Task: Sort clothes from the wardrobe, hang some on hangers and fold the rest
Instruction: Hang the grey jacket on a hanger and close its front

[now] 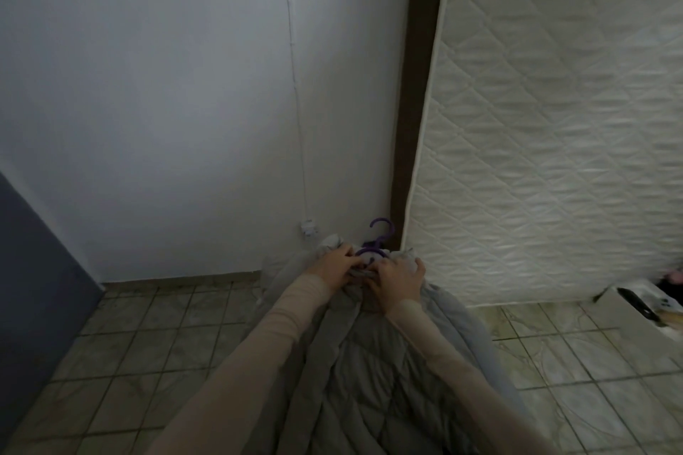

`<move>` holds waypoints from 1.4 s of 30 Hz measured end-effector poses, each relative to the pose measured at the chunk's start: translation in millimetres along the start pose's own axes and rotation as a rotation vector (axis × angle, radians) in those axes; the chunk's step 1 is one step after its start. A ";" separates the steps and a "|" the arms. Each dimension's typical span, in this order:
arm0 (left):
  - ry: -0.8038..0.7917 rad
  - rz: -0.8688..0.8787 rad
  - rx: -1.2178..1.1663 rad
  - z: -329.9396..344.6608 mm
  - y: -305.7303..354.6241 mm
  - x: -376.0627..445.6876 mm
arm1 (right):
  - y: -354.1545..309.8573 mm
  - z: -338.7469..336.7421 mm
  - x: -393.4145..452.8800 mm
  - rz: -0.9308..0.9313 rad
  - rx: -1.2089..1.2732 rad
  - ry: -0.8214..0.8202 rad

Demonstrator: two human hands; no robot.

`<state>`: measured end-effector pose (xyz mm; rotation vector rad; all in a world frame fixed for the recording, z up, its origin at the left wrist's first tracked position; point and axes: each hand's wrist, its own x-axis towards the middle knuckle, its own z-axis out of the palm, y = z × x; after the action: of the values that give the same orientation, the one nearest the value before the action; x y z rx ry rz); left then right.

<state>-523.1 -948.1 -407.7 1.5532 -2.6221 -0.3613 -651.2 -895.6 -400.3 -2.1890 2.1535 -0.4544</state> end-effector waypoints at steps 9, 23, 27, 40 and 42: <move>0.128 -0.023 -0.016 7.5 -1.9 -9.2 | 9.4 22.8 -5.1 -0.098 0.026 0.196; 0.132 0.022 -0.044 22.7 -4.0 -18.6 | 13.1 37.3 0.3 -0.183 -0.051 0.283; 0.123 -0.009 0.089 26.5 -4.0 -15.9 | 15.1 40.8 6.0 -0.269 -0.098 0.324; -0.019 0.047 -0.057 28.8 -17.7 -14.4 | 27.1 62.3 13.8 -0.375 -0.240 0.448; 0.001 0.094 0.047 24.4 -9.7 -16.3 | 25.0 64.6 14.6 -0.372 -0.255 0.424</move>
<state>-511.3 -934.3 -432.8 1.4361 -2.7093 -0.2942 -660.6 -922.3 -465.1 -2.8826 2.0734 -0.7594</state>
